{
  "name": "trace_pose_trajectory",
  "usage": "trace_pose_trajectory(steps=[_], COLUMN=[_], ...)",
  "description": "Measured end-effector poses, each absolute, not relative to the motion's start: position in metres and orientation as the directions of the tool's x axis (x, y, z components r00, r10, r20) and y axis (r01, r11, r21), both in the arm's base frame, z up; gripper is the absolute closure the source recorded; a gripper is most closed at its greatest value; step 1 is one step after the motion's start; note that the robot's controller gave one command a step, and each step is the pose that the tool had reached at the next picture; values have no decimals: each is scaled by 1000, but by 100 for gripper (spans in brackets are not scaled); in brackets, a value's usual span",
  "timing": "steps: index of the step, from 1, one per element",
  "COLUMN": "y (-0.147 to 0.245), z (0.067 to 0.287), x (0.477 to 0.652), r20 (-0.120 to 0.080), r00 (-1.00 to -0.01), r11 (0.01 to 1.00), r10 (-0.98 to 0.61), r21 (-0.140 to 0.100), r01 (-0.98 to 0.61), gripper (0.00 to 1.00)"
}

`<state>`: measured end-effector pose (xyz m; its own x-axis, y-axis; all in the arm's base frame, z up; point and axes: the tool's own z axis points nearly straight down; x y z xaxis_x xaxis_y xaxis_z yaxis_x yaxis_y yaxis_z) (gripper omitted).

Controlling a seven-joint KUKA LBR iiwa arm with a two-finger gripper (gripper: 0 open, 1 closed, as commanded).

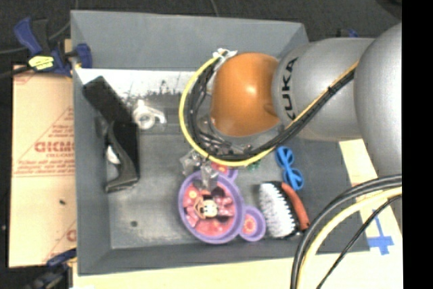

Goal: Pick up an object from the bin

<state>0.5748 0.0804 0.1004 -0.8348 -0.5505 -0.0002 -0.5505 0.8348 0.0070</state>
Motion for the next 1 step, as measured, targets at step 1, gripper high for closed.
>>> trace_pose_trajectory(steps=[1], y=[81], z=[125], x=[576], r20=[-5], r00=[-835], r11=[835], r10=[-551], r21=[4], r01=[-551], gripper=[100])
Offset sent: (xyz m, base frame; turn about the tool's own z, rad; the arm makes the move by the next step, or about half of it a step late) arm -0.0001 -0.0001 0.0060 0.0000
